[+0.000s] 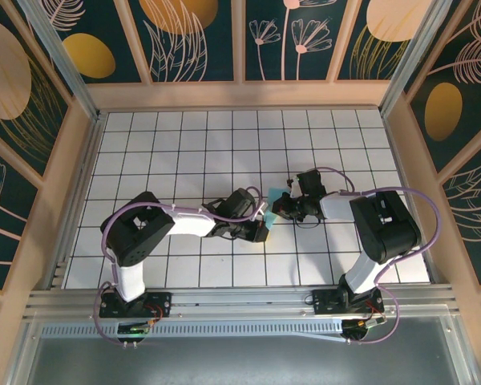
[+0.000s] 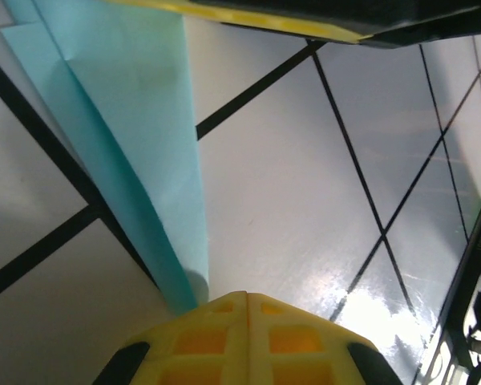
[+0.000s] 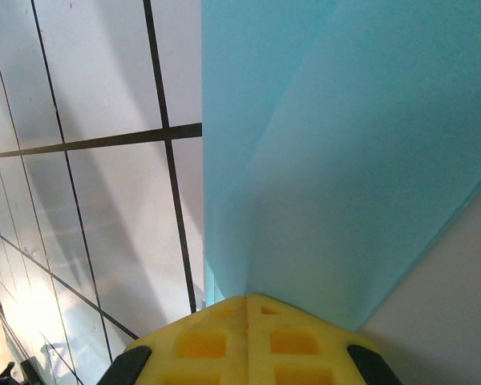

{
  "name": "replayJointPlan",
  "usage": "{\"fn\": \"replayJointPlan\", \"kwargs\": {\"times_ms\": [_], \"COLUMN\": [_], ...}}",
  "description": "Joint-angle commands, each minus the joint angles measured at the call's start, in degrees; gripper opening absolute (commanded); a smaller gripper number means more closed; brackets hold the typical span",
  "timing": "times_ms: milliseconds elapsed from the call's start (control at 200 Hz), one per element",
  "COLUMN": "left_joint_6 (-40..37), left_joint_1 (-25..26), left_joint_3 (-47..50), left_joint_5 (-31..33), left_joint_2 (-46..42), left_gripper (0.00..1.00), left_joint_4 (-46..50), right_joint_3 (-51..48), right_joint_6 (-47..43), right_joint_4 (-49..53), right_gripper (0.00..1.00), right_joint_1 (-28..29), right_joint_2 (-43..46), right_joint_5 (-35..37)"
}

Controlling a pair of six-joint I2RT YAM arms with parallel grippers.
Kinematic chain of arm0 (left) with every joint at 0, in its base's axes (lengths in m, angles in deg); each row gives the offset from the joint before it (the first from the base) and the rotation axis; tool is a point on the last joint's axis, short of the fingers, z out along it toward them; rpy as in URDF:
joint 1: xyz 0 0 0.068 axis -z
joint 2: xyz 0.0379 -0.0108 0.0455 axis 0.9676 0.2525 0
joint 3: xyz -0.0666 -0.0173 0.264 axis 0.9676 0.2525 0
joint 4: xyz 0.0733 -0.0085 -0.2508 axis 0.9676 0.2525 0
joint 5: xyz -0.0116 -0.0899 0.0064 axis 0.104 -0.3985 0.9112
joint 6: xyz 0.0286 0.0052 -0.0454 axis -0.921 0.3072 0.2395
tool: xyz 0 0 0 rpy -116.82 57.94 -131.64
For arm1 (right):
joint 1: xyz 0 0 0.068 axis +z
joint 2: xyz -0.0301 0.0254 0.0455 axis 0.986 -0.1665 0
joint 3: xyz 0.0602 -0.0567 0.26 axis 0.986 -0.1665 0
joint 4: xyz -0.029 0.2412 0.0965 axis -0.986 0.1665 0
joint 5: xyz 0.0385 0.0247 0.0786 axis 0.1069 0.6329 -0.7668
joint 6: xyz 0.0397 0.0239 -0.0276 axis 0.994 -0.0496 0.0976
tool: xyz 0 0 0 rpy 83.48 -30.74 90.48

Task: Fold a paper plane with a square sheet of paper (fold left side to right side)
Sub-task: Fold the wing for the fifth time at the center of the table.

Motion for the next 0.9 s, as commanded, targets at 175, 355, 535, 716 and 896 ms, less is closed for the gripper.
{"fn": "replayJointPlan", "kwargs": {"times_ms": [175, 355, 535, 716, 896], "left_joint_6": [0.9, 1.8, 2.6, 4.2, 5.1], "left_joint_1": [0.2, 0.2, 0.2, 0.2, 0.1], "left_joint_3": [4.4, 8.9, 13.2, 16.2, 17.8], "left_joint_5": [2.6, 8.9, 21.5, 35.4, 43.8], "left_joint_2": [-2.7, -12.5, -21.6, -28.0, -31.5], "left_gripper": [0.02, 0.02, 0.03, 0.21, 0.38], "left_joint_4": [-2.3, -6.4, -7.7, -7.3, -6.3], "right_joint_3": [0.7, 6.0, 11.2, 15.7, 21.1], "right_joint_6": [-2.1, -2.7, -3.1, -1.0, 2.5], "right_joint_4": [9.4, 15.2, 24.3, 33.5, 38.4], "right_gripper": [0.00, 0.15, 0.33, 0.52, 0.62], "right_joint_1": [0.7, 0.9, 2.2, 6.9, 12.9], "right_joint_2": [-0.8, 5.0, 9.8, 10.3, 4.4], "right_joint_5": [6.5, 10.3, 18.4, 31.7, 41.1]}}
